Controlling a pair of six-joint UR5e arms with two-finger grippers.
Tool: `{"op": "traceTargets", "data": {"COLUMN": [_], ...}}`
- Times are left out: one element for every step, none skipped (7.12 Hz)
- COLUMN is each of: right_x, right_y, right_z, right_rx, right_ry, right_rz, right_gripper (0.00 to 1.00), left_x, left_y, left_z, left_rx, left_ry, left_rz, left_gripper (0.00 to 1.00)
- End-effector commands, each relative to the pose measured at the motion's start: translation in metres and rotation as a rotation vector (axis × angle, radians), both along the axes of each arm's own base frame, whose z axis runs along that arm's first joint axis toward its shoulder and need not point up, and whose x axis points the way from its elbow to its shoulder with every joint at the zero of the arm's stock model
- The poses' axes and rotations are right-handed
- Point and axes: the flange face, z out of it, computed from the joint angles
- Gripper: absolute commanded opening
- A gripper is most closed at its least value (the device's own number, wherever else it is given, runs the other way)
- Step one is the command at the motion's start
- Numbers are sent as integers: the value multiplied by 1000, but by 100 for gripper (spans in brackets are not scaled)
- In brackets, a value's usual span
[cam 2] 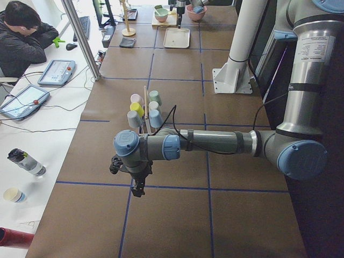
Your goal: Pick up and place green cup on tray
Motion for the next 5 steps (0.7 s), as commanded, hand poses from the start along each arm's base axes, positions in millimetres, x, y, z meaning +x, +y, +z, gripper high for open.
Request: {"op": "traceTargets", "data": {"right_x": [-4,-5,-5,-6,-6], "right_y": [2,2,3,3,3], "right_z": [6,8,8,8,9], "right_rx": [-4,-5,-4,-4,-5], "right_ry": [7,8,9,9,9], "right_rz": [-15,-18,-21,-22,-22], "right_gripper": [57,52,49,45,34], "left_x": [0,0,0,0,0], "left_y": [0,0,1,0,0], "left_z": [0,0,1,0,0], "left_rx": [1,0,-1,0,0], "left_ry": [0,0,0,0,0], "left_rz": [1,1,0,0,0], "left_gripper": [100,100,100,100,100]}}
